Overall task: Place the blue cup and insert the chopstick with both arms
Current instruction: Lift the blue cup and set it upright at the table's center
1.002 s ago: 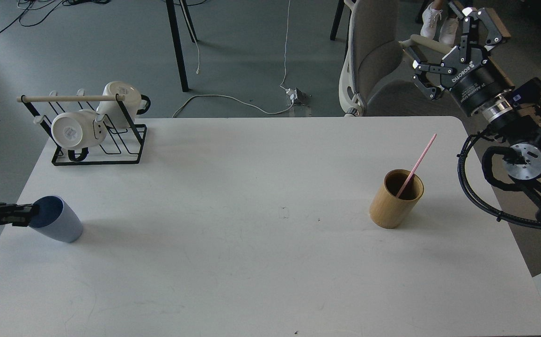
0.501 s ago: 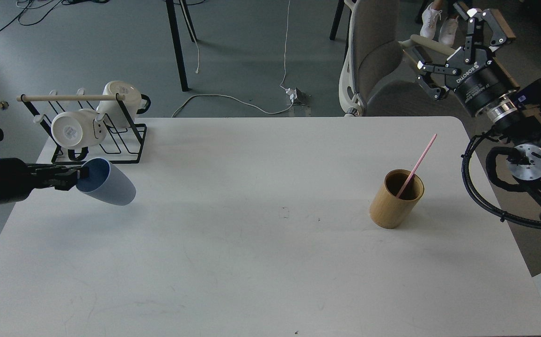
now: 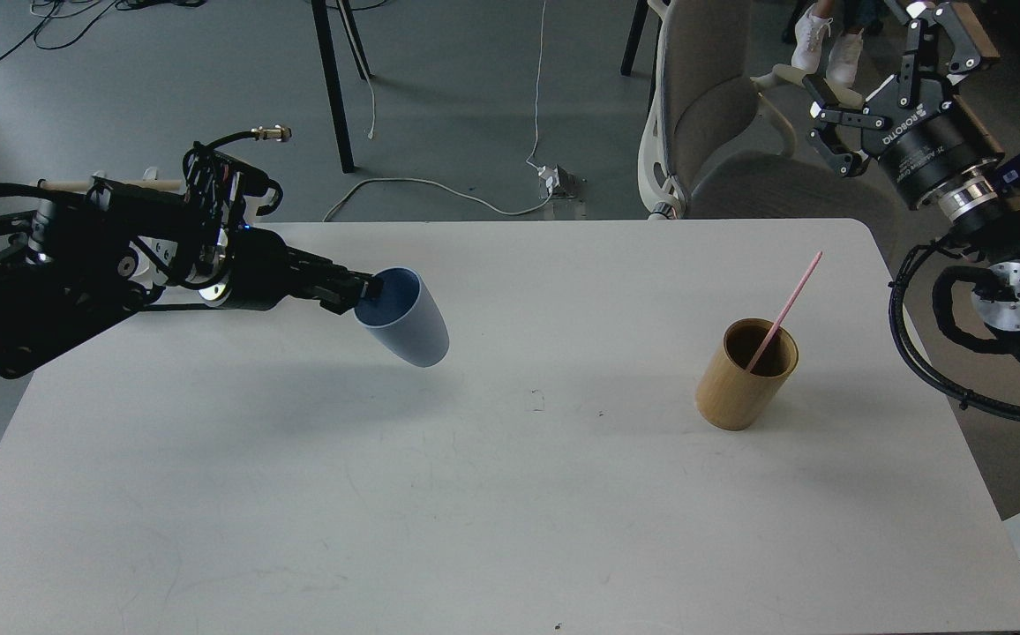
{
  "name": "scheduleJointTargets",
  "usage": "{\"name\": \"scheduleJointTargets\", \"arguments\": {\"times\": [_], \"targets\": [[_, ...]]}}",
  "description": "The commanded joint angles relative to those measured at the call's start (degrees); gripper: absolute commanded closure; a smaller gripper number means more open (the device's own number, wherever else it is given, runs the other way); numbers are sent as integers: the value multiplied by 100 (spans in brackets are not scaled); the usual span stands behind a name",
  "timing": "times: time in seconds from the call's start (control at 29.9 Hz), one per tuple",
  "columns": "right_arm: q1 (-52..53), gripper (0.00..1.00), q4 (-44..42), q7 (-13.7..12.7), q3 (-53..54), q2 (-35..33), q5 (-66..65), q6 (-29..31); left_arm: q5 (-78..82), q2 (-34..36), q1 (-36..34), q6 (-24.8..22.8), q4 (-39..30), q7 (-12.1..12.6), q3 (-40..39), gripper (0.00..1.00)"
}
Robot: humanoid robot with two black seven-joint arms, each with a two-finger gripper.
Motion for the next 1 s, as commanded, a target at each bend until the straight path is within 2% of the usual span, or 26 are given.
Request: {"name": "scheduleJointTargets", "arguments": {"times": [0.0,0.3,0.57,0.83,0.97], "targets": [[9,1,14,0,-2,8,0,-29,198,-579,-303,2,308,0,362,99],[27,1,31,0,-2,8,0,-187,778,-1599,-418,46,1099,0,1023,99],[27,1,40,0,7,-1,0,-196,858,-1934,-339,107,1328,0,1180,98],[18,1,40,0,25,-10,0,-187,858,-1943,-286,152,1337,0,1242,98],[18,1,31,0,34,-10,0,-187,867,-1943,-295,143,1337,0,1242,94]]}}
